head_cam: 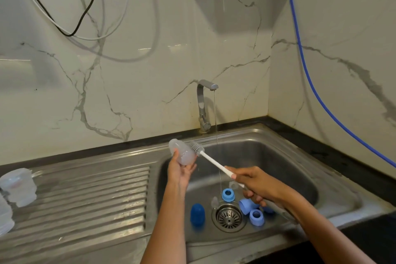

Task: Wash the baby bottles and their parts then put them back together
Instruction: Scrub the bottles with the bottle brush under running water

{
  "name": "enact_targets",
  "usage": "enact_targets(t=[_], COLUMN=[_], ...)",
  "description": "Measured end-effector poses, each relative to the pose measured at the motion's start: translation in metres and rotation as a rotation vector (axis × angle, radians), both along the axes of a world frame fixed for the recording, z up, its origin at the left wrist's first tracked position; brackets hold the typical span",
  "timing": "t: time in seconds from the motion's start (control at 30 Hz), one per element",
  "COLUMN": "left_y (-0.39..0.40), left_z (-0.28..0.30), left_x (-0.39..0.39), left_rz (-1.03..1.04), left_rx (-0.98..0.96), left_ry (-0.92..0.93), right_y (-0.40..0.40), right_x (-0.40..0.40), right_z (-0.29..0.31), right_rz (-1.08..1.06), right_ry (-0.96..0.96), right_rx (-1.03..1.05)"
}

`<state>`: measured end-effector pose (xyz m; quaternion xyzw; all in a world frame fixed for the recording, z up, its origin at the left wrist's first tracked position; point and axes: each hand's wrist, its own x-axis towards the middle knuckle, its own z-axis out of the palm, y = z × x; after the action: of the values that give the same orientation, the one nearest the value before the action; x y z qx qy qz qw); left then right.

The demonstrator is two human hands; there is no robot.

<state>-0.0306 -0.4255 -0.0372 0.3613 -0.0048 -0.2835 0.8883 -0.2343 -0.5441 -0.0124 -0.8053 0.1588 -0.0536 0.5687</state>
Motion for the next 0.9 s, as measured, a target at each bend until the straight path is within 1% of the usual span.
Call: enact_targets(t=[0.07,0.23,0.37,0.47,0.53,0.6,0.67,0.8,0.9], left_y=[0.003,-0.006,-0.002,-0.001,-0.003,-0.003,-0.004,-0.008,-0.006], left_z=[0.003,0.003,0.007,0.003,-0.002,-0.007,-0.009,-0.002,0.000], left_x=[0.004,-0.024,-0.018,-0.015,-0.018,-0.018,-0.015,-0.017,-0.016], left_rz=[-0.011,-0.257,-0.318,-0.293,-0.225,-0.135,-0.093,-0.145,-0.076], left_rx=[-0.014,0.060,0.125,0.293,0.471,0.584,0.600,0.543,0.480], left_ry=[0.015,-0.137,-0.193,-0.215,-0.250,-0.282,-0.303,-0.367,-0.345], right_y=[0.000,0.006,0.002,0.004,0.007,0.009,0.009,0.008,0.005], right_x=[-0.003,0.016,0.016,0.013,0.010,0.007,0.005,0.013,0.011], right_z=[-0.001,0.001,0.003,0.000,-0.003,-0.006,-0.008,-0.002,-0.001], right_rz=[0.004,-0.127,-0.127,-0.101,-0.086,-0.069,-0.074,-0.133,-0.095], right_ry=[-0.010,-0.086,-0.097,-0.058,-0.042,-0.034,-0.044,-0.088,-0.069], right_rx=[0.012,-0.089,-0.052,-0.056,-0.041,-0.030,-0.035,-0.092,-0.042])
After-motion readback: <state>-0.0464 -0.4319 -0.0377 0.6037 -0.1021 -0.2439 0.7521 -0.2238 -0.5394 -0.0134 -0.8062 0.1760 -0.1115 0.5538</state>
